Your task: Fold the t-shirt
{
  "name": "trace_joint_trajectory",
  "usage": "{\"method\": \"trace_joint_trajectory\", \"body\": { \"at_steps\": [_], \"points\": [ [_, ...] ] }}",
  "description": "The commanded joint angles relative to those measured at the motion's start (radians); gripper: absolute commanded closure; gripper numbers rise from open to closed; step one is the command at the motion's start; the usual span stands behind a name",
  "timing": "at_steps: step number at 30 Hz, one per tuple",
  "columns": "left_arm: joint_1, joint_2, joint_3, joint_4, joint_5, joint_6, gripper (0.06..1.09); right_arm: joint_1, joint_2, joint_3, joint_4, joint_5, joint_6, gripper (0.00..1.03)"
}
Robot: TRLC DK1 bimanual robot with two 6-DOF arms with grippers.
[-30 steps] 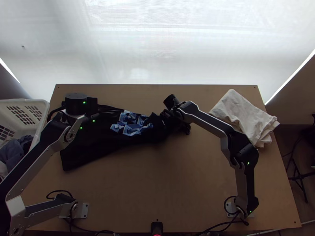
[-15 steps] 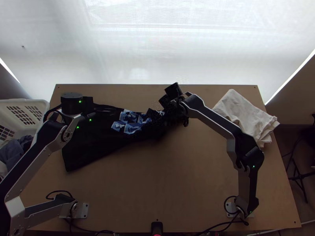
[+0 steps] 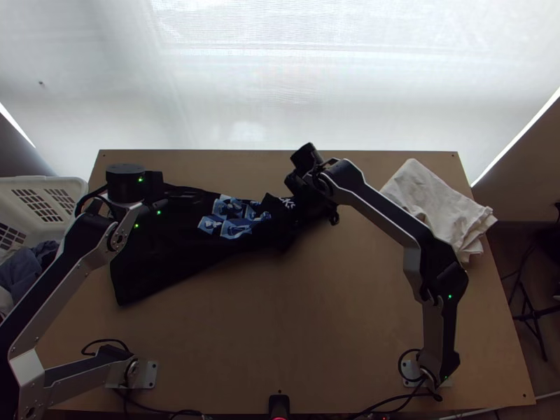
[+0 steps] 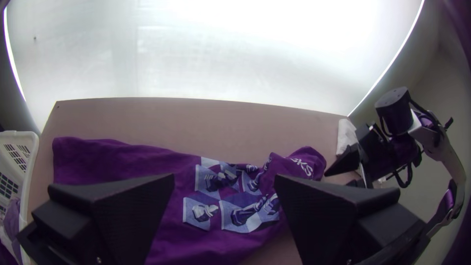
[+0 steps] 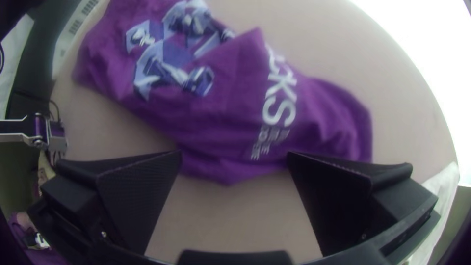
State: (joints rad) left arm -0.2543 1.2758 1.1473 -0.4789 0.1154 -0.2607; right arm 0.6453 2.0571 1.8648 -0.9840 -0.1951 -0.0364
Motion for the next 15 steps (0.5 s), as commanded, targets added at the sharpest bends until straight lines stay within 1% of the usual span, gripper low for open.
{"method": "trace_joint_trajectory", "body": {
  "at_steps": [1,6,10,15],
  "points": [
    [0.006,0.003,-0.011,-0.003,0.000,0.003,0.10,0.036,-0.043,-0.130,-0.163,-0.083,0.018,0.04],
    [-0.003,0.013,-0.015,-0.001,0.000,-0.003,0.10,0.086,0.005,-0.139,-0.073,-0.086,0.055,0.05],
    [-0.005,0.011,-0.008,-0.001,0.000,-0.003,0.10,0.116,0.077,-0.079,-0.064,-0.084,0.064,0.05],
    [0.009,-0.001,-0.006,-0.015,-0.002,-0.002,0.10,0.113,0.161,-0.016,-0.038,-0.084,0.063,0.07]
  ]
}}
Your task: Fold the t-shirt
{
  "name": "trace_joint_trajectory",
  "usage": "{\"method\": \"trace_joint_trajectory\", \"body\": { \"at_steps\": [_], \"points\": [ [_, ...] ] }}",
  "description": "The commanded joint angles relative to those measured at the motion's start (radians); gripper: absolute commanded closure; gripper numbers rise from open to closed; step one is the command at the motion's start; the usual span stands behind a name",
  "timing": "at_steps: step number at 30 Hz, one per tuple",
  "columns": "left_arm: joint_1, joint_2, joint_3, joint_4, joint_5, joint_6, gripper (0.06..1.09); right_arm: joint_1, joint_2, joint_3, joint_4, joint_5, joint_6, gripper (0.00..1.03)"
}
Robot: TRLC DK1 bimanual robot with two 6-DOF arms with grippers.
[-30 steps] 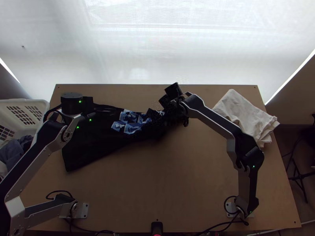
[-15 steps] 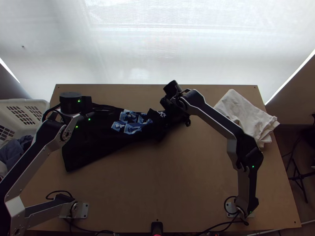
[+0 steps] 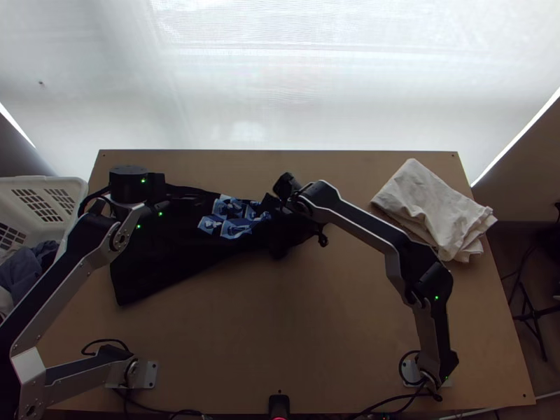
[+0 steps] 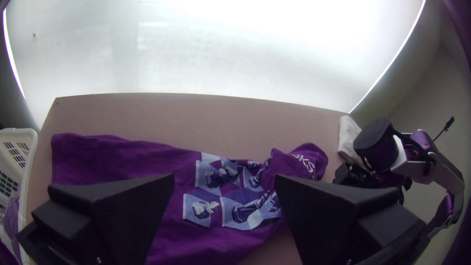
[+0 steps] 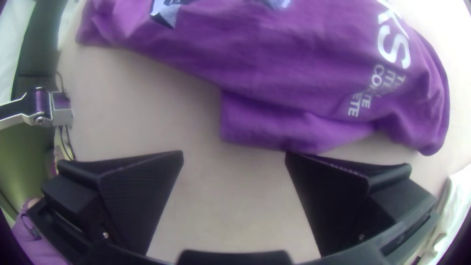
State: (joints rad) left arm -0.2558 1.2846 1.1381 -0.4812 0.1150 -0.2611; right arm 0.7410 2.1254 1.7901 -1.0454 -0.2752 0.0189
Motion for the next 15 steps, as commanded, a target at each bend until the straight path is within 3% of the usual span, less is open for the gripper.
{"method": "trace_joint_trajectory", "body": {
  "at_steps": [1,6,7,9,10,12,15],
  "points": [
    [0.013,-0.013,0.002,-0.016,-0.002,0.000,0.10,0.015,0.108,0.077,0.025,-0.004,0.004,0.07],
    [0.036,-0.030,-0.009,-0.027,-0.002,0.013,0.10,-0.002,0.160,0.147,0.051,0.005,0.001,0.10],
    [0.041,-0.031,-0.011,-0.028,-0.002,0.014,0.10,-0.003,0.160,0.150,0.067,0.019,0.003,0.16],
    [0.047,-0.036,-0.011,-0.031,-0.002,0.017,0.10,-0.005,0.148,0.138,0.091,0.042,0.003,0.34],
    [0.050,-0.037,-0.009,-0.034,-0.002,0.019,0.10,-0.005,0.128,0.124,0.099,0.048,0.001,0.49],
    [0.055,-0.041,-0.009,-0.039,-0.002,0.023,0.10,-0.005,0.057,0.071,0.156,0.065,-0.008,0.96],
    [0.059,-0.045,-0.008,-0.042,0.000,0.023,0.10,-0.003,-0.079,-0.005,0.171,0.071,-0.008,1.00]
  ]
}}
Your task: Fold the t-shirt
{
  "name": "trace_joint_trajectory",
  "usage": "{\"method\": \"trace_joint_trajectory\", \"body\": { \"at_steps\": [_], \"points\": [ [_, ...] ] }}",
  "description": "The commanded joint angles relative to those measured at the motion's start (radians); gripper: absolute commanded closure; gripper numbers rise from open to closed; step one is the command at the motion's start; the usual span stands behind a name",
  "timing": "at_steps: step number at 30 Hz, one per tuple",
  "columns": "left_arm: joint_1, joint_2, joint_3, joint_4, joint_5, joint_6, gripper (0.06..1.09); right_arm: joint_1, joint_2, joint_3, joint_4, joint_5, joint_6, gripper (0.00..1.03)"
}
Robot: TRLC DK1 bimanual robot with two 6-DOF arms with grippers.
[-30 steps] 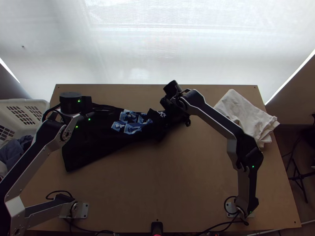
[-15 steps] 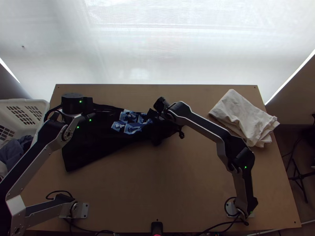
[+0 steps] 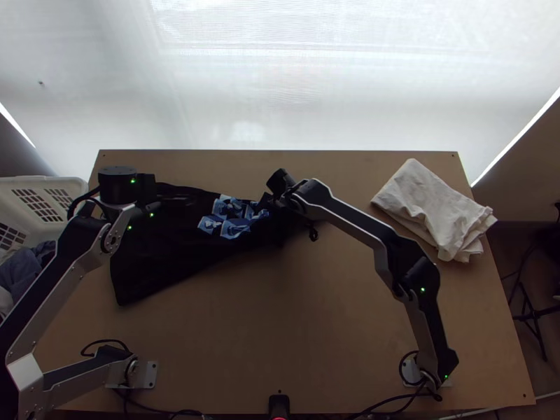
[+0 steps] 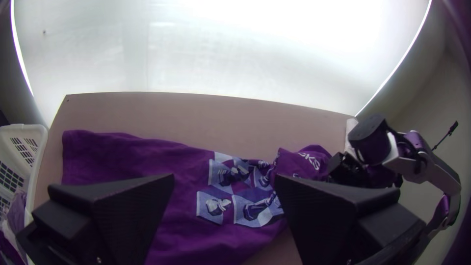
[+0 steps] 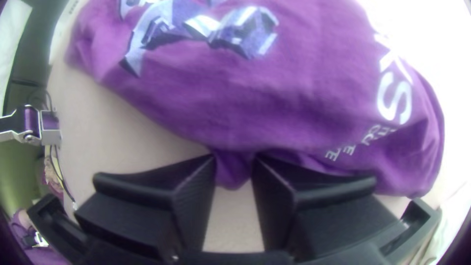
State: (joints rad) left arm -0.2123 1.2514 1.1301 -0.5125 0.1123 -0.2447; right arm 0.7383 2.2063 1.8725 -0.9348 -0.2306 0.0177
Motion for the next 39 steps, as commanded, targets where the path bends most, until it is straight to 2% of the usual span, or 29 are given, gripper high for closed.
{"method": "trace_joint_trajectory", "body": {
  "at_steps": [1,8,14,19,22,24,27,32,36,39],
  "points": [
    [0.019,-0.012,-0.001,-0.011,0.003,0.007,0.10,0.001,-0.204,-0.102,0.060,0.027,-0.009,1.00],
    [0.017,-0.003,-0.001,-0.008,0.004,0.007,0.10,0.056,-0.487,-0.122,0.059,0.027,-0.041,1.00],
    [0.011,-0.001,0.003,-0.004,0.004,0.001,0.10,0.118,-0.510,0.053,0.033,0.025,-0.081,1.00],
    [0.022,-0.014,0.008,-0.014,0.003,0.004,0.10,0.131,-0.531,0.048,0.064,0.027,-0.127,1.00],
    [0.031,-0.018,0.003,-0.018,0.004,0.004,0.10,0.059,-0.500,-0.022,0.180,0.033,-0.091,1.00],
    [0.033,-0.023,0.003,-0.020,0.004,0.004,0.10,-0.019,-0.465,-0.050,0.206,0.034,-0.047,1.00],
    [0.031,-0.026,-0.001,-0.020,0.006,0.004,0.10,-0.122,-0.439,-0.138,0.263,0.076,-0.036,1.00],
    [0.031,-0.038,-0.021,-0.018,0.004,-0.008,0.10,-0.258,-0.428,-0.286,0.418,0.122,-0.055,1.00],
    [0.027,-0.047,-0.041,-0.018,0.006,-0.011,0.10,-0.329,-0.405,-0.302,0.487,0.177,-0.107,1.00],
    [0.024,-0.049,-0.043,-0.018,0.004,-0.010,0.10,-0.384,-0.378,-0.299,0.534,0.211,-0.114,1.00]
  ]
}}
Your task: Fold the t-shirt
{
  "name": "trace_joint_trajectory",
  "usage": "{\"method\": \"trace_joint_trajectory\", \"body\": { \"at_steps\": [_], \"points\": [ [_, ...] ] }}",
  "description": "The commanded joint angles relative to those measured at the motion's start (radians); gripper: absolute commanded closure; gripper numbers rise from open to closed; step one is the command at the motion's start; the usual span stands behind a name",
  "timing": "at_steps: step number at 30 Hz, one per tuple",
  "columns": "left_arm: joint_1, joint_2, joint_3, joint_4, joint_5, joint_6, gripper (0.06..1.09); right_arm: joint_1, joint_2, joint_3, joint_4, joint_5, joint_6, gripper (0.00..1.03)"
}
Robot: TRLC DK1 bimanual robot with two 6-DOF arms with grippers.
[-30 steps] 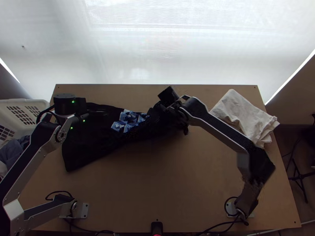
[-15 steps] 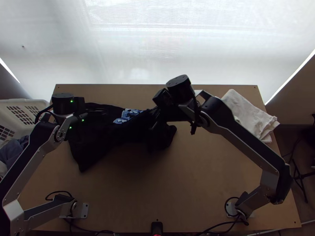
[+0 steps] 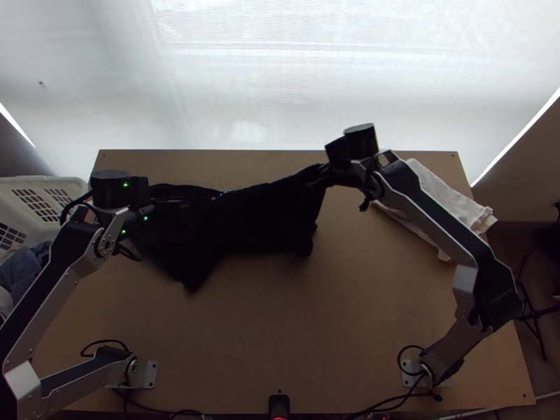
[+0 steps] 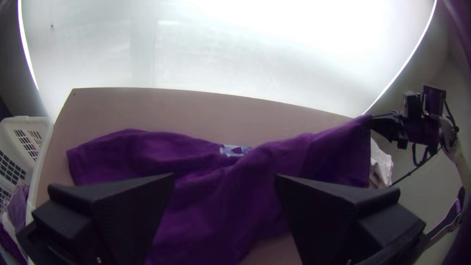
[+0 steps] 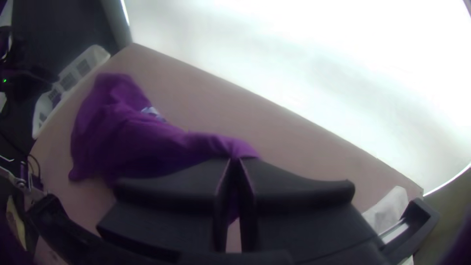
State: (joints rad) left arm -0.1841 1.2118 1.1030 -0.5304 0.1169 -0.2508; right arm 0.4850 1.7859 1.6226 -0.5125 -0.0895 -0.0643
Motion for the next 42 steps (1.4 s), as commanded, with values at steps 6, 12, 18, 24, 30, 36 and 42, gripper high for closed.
{"method": "trace_joint_trajectory", "body": {
  "at_steps": [6,12,18,24,30,36,42],
  "points": [
    [-0.005,-0.006,-0.017,0.003,0.001,-0.004,0.10,-0.237,0.124,-0.013,0.198,0.120,-0.009,1.00],
    [-0.012,0.000,-0.012,0.007,0.001,-0.005,0.10,-0.238,0.115,-0.006,0.180,0.149,0.034,0.04],
    [-0.009,0.002,-0.019,0.009,0.001,-0.007,0.10,-0.201,-0.019,-0.027,-0.050,0.145,0.084,0.03],
    [-0.011,0.011,-0.023,0.027,0.010,-0.018,0.10,-0.252,-0.094,-0.138,-0.119,0.135,0.141,0.03],
    [-0.012,0.025,-0.022,0.043,0.015,-0.022,0.10,-0.353,-0.054,-0.148,-0.142,0.056,0.176,0.14],
    [-0.034,0.029,-0.020,0.047,0.015,-0.030,0.10,-0.382,0.129,-0.076,-0.150,0.047,0.193,0.28],
    [-0.032,0.026,-0.012,0.046,0.015,-0.031,0.10,-0.355,0.221,-0.053,-0.150,0.031,0.224,0.34]
  ]
}}
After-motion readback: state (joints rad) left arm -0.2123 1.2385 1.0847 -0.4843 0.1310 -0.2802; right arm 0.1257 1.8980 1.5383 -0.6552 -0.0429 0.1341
